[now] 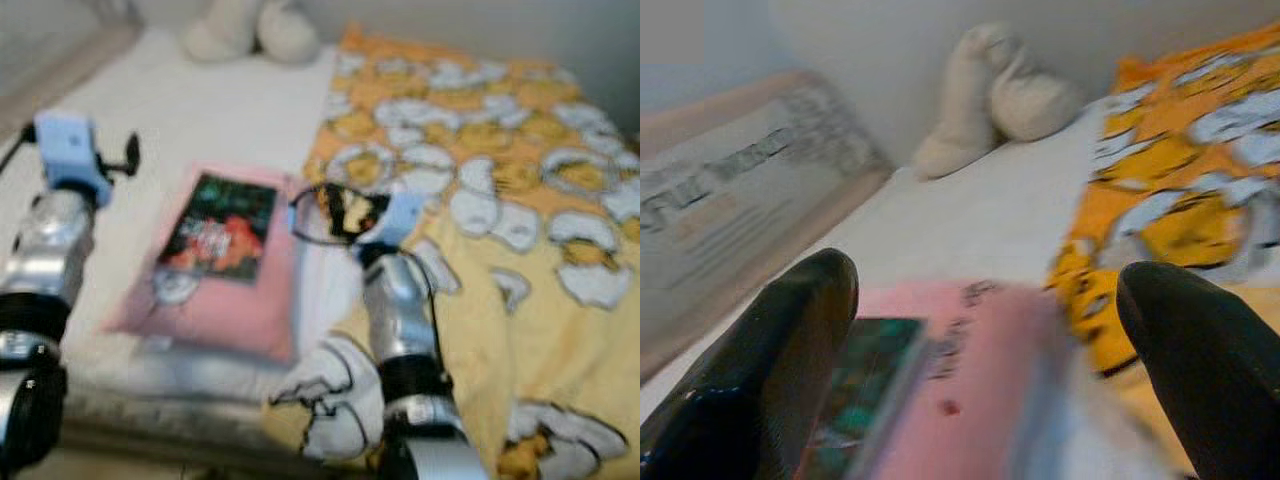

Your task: Clean up the room

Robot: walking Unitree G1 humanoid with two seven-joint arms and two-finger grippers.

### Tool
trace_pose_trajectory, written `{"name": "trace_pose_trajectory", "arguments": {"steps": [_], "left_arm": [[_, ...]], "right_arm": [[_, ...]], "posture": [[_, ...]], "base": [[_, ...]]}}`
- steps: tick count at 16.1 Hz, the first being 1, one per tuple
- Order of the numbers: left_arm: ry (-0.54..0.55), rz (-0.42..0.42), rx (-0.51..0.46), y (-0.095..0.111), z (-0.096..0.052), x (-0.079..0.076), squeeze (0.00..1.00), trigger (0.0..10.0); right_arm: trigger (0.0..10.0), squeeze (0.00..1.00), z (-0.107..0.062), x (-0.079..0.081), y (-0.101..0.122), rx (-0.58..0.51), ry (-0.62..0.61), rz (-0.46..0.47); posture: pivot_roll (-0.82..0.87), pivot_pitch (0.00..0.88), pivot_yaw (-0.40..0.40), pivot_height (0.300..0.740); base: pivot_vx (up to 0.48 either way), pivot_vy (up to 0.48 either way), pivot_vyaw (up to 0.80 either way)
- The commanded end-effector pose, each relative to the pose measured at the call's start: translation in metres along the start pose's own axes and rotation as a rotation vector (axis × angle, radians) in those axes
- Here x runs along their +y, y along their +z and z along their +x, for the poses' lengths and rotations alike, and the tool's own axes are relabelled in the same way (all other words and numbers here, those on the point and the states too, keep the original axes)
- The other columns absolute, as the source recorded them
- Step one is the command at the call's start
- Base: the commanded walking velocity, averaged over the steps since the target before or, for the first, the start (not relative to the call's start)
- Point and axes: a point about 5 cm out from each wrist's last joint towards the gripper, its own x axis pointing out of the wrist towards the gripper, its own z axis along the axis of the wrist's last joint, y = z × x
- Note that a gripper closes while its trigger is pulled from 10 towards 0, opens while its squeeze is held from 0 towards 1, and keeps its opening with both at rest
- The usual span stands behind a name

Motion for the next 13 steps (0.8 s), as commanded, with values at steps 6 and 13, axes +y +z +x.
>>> {"name": "trace_pose_trajectory", "arguments": {"steps": [6, 13], "left_arm": [[-0.195, -0.014, 0.146, -0.017, -0.001, 0.006, 0.00, 10.0], [-0.210, 0.031, 0.159, -0.025, -0.019, 0.025, 0.00, 10.0]], "right_arm": [[10.0, 0.00, -0.001, 0.008, -0.019, 0.095, 0.005, 0.308], [10.0, 0.00, 0.011, 0.040, -0.053, 0.266, 0.057, 0.325]], "posture": [[-0.09, 0.015, 0.054, 0.740], [0.04, 0.082, 0.025, 0.740]], "base": [[0.000, 0.000, 0.00], [0.000, 0.000, 0.00]]}}
